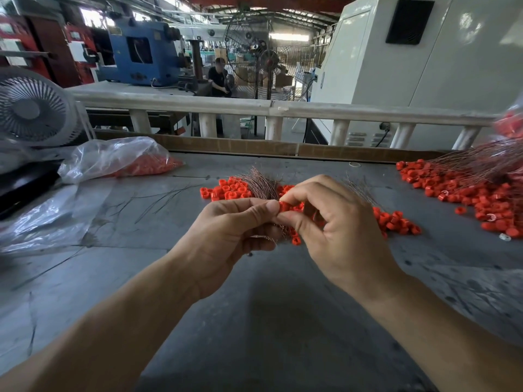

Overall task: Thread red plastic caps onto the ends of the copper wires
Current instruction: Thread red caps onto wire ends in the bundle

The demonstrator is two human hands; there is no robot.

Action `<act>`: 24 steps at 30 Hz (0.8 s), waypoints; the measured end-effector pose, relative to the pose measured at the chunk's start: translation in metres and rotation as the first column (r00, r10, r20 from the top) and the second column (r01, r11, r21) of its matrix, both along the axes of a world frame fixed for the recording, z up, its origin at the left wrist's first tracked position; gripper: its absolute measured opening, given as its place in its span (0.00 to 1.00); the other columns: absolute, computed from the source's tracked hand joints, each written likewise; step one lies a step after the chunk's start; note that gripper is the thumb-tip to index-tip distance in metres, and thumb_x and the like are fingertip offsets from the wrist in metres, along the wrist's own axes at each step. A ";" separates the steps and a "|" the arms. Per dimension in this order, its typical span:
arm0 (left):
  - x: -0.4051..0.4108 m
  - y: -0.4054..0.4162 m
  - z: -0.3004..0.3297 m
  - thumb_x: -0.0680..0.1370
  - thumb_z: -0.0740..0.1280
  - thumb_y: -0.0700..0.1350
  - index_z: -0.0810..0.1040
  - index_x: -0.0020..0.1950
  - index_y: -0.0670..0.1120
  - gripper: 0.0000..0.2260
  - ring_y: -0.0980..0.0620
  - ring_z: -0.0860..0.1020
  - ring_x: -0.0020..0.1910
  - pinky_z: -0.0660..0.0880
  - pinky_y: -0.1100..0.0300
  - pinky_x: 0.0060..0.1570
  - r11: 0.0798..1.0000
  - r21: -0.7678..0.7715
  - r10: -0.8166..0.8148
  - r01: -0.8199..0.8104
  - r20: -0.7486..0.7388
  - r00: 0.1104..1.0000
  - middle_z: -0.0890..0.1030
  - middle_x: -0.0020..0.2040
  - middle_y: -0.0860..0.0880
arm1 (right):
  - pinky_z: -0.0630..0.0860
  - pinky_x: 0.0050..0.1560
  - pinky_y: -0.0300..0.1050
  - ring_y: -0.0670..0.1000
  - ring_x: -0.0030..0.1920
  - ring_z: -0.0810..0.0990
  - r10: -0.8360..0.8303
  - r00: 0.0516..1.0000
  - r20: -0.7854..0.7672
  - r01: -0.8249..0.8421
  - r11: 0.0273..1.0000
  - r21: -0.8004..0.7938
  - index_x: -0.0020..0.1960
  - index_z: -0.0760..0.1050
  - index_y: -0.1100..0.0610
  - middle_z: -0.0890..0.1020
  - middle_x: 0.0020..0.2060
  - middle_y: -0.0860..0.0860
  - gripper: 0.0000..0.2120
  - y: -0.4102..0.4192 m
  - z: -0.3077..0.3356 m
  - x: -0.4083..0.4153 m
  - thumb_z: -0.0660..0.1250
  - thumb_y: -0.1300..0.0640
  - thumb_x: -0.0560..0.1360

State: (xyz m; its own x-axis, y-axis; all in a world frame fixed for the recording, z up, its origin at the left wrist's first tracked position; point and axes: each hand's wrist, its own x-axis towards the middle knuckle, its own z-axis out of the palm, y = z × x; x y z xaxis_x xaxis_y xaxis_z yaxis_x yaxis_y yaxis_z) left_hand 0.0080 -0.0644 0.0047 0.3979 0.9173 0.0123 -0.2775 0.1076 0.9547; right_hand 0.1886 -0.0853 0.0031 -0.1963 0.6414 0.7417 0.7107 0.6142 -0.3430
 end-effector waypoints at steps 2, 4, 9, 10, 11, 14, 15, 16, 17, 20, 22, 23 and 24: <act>0.000 0.000 0.000 0.71 0.73 0.46 0.85 0.49 0.38 0.13 0.51 0.80 0.39 0.79 0.60 0.40 1.000 -0.001 -0.011 0.011 -0.003 1.000 0.84 0.45 0.42 | 0.71 0.47 0.33 0.44 0.46 0.77 0.012 1.000 -0.023 -0.013 0.999 -0.037 0.49 0.82 0.55 0.80 0.44 0.44 0.05 0.000 0.000 0.001 0.74 0.54 0.76; 0.000 0.001 0.000 0.71 0.73 0.46 0.85 0.49 0.38 0.13 0.51 0.80 0.39 0.79 0.60 0.40 1.000 0.001 -0.020 0.020 -0.010 1.000 0.83 0.45 0.42 | 0.71 0.47 0.34 0.44 0.46 0.77 0.016 1.000 -0.010 -0.016 0.999 -0.039 0.49 0.82 0.55 0.80 0.44 0.45 0.05 -0.001 0.001 0.002 0.75 0.55 0.76; 0.000 0.001 -0.001 0.70 0.73 0.47 0.85 0.46 0.40 0.11 0.52 0.81 0.40 0.78 0.61 0.40 1.000 0.002 -0.030 0.030 -0.043 0.999 0.84 0.44 0.43 | 0.77 0.50 0.48 0.49 0.49 0.80 0.009 0.998 0.058 -0.008 1.000 -0.017 0.50 0.83 0.56 0.81 0.46 0.47 0.05 -0.001 0.001 0.004 0.76 0.58 0.75; 0.000 0.001 -0.001 0.70 0.73 0.47 0.85 0.45 0.41 0.10 0.52 0.81 0.39 0.78 0.61 0.40 1.000 0.003 -0.030 0.031 -0.053 0.998 0.84 0.43 0.44 | 0.77 0.50 0.49 0.49 0.49 0.80 0.004 0.998 0.068 -0.002 1.000 -0.017 0.50 0.83 0.56 0.81 0.46 0.47 0.06 -0.001 0.001 0.003 0.76 0.58 0.75; 0.000 0.001 -0.002 0.70 0.73 0.47 0.85 0.45 0.41 0.11 0.52 0.81 0.39 0.77 0.61 0.41 1.000 0.004 -0.029 0.029 -0.065 0.997 0.85 0.43 0.44 | 0.77 0.50 0.50 0.50 0.49 0.80 -0.004 0.997 0.078 0.005 1.000 -0.015 0.50 0.83 0.56 0.81 0.46 0.47 0.06 -0.001 0.001 0.003 0.77 0.58 0.74; 0.000 0.001 -0.003 0.70 0.73 0.48 0.84 0.47 0.39 0.13 0.52 0.81 0.39 0.77 0.60 0.42 1.000 0.003 -0.018 0.018 -0.101 0.995 0.85 0.42 0.43 | 0.77 0.50 0.52 0.50 0.48 0.80 -0.030 0.991 0.127 0.028 0.999 0.018 0.48 0.83 0.55 0.81 0.45 0.47 0.05 -0.002 0.000 0.001 0.77 0.59 0.73; 0.000 0.001 -0.003 0.70 0.73 0.47 0.84 0.48 0.39 0.13 0.52 0.80 0.39 0.77 0.60 0.42 1.000 0.000 -0.016 0.016 -0.103 0.995 0.84 0.42 0.43 | 0.77 0.49 0.52 0.50 0.47 0.80 -0.033 0.991 0.131 0.029 0.999 0.029 0.48 0.83 0.56 0.82 0.44 0.47 0.04 -0.002 -0.001 0.001 0.76 0.59 0.74; 0.001 0.000 -0.003 0.70 0.73 0.47 0.84 0.48 0.39 0.13 0.52 0.80 0.39 0.77 0.60 0.42 1.000 -0.002 -0.014 0.014 -0.101 0.995 0.84 0.42 0.43 | 0.77 0.49 0.52 0.50 0.47 0.80 -0.032 0.992 0.121 0.028 0.999 0.039 0.47 0.83 0.56 0.82 0.43 0.47 0.04 -0.002 -0.002 0.001 0.76 0.59 0.74; 0.001 0.000 -0.003 0.70 0.73 0.47 0.84 0.48 0.38 0.14 0.52 0.80 0.39 0.77 0.61 0.42 1.000 -0.004 -0.012 0.012 -0.098 0.995 0.84 0.43 0.43 | 0.77 0.48 0.52 0.50 0.46 0.79 -0.032 0.994 0.106 0.027 0.998 0.052 0.46 0.83 0.56 0.82 0.43 0.47 0.03 -0.002 -0.002 0.001 0.76 0.59 0.74; 0.000 0.001 -0.004 0.70 0.73 0.47 0.83 0.51 0.35 0.17 0.52 0.81 0.39 0.78 0.61 0.40 1.000 -0.029 -0.007 0.005 -0.072 0.997 0.84 0.45 0.41 | 0.76 0.45 0.51 0.52 0.43 0.78 -0.059 0.994 0.092 0.049 0.992 0.115 0.44 0.83 0.58 0.81 0.41 0.49 0.04 -0.001 -0.004 -0.001 0.75 0.58 0.75; 0.000 0.002 -0.005 0.71 0.72 0.46 0.82 0.54 0.33 0.19 0.52 0.81 0.38 0.80 0.61 0.40 0.999 -0.052 -0.014 0.012 -0.051 0.999 0.84 0.46 0.41 | 0.76 0.44 0.52 0.53 0.43 0.78 -0.079 0.991 0.104 0.063 0.986 0.152 0.44 0.83 0.59 0.82 0.40 0.50 0.03 0.000 -0.007 -0.003 0.76 0.59 0.75; 0.000 0.003 -0.005 0.71 0.72 0.46 0.82 0.53 0.33 0.18 0.52 0.81 0.38 0.80 0.61 0.39 0.998 -0.062 -0.025 0.022 -0.043 0.999 0.85 0.46 0.41 | 0.76 0.43 0.52 0.53 0.42 0.78 -0.088 0.990 0.111 0.069 0.983 0.168 0.44 0.83 0.59 0.82 0.40 0.50 0.03 0.000 -0.008 -0.003 0.76 0.61 0.74; 0.000 0.003 -0.006 0.71 0.72 0.46 0.82 0.52 0.34 0.17 0.52 0.81 0.38 0.80 0.61 0.39 0.997 -0.065 -0.037 0.034 -0.039 0.999 0.85 0.46 0.42 | 0.76 0.43 0.53 0.54 0.42 0.78 -0.094 0.989 0.114 0.072 0.981 0.182 0.43 0.83 0.59 0.82 0.40 0.50 0.03 0.000 -0.008 -0.003 0.76 0.63 0.74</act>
